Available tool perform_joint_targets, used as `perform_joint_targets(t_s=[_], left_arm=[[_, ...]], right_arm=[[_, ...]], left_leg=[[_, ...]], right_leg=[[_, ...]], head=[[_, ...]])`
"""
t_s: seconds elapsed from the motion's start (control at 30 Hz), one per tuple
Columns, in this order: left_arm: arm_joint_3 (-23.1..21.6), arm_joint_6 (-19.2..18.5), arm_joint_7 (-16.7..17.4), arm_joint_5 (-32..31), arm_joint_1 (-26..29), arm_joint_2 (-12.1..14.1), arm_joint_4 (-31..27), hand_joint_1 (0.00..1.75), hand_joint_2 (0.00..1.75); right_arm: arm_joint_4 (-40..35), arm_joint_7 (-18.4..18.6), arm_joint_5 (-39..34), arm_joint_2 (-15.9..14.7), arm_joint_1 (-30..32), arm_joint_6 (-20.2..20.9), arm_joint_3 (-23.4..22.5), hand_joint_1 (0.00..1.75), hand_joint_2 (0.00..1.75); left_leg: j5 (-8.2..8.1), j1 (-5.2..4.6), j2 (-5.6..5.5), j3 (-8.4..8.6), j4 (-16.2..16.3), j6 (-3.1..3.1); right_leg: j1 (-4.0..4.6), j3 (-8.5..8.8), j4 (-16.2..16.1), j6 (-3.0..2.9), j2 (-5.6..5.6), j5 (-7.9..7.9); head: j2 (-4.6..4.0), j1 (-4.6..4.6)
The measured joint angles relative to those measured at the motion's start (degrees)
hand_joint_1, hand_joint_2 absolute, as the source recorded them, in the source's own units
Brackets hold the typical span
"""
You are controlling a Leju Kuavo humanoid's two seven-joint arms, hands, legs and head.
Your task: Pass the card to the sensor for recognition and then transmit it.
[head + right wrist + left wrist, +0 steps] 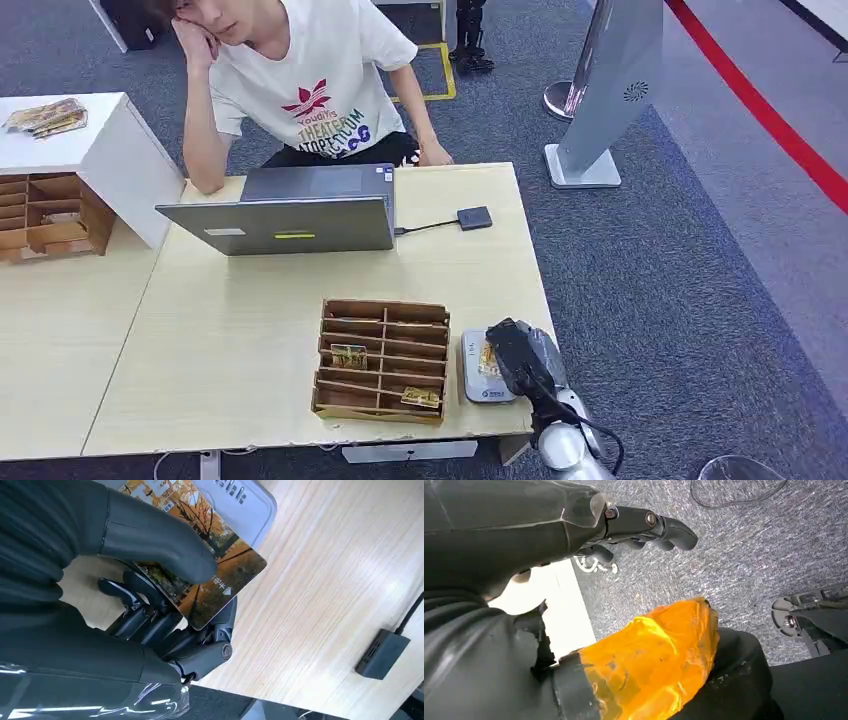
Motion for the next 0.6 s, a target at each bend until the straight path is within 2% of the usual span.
perform_joint_targets(t_s=[0.6], left_arm=[[0.0,0.0,0.0,0.0,0.0,0.0,0.0,0.0,0.0]], right_arm=[[0.0,0.0,0.1,0.1,0.0,0.1,-0.2,1.75,1.75]], left_leg=[[0.0,0.0,0.0,0.0,0.0,0.0]], right_leg=[[0.0,0.0,0.0,0.0,0.0,0.0]], head=[[0.0,0.0]])
